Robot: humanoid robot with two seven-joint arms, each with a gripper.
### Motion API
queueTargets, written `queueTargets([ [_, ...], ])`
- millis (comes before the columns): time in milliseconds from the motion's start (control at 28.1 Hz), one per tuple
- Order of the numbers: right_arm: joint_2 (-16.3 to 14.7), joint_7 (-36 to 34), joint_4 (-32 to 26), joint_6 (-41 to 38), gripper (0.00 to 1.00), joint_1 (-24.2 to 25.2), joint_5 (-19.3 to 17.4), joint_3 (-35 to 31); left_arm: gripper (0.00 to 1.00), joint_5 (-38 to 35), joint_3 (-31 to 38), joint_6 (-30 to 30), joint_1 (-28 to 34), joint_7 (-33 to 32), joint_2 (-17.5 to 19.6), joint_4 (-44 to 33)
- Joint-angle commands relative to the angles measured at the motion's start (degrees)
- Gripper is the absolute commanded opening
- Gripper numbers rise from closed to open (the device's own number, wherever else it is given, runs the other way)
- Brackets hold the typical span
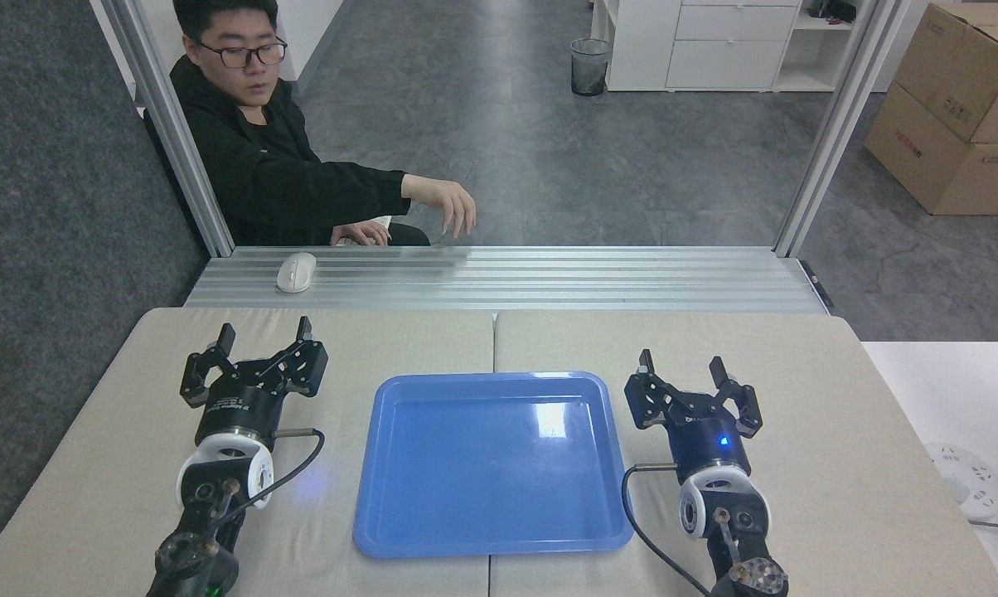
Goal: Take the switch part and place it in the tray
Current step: 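Move the left gripper down toward the small white-green switch part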
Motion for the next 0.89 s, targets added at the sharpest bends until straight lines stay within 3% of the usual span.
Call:
queueTargets([
  [0,0.0,0.0,0.0,0.0,1.0,0.0,0.0,-0.1,0.99,-0.3,0.0,0.0,2.3,0.1,-0.1,0.3],
  [391,0.0,0.0,0.1,0.0,1.0,0.0,0.0,-0.1,0.99,-0.4,-0.8,0.1,2.7,0.1,-0.5,-0.2],
  [676,0.2,0.0,0.1,0.0,1.0,0.0,0.0,-0.1,0.99,-7.1,-2.1,0.2,3.8,0.1,-4.9,-0.2],
  [853,0.2,0.0,0.1,0.0,1.0,0.0,-0.1,-0.2,0.99,-7.4,-3.0,0.2,3.8,0.1,-5.8,-0.2],
])
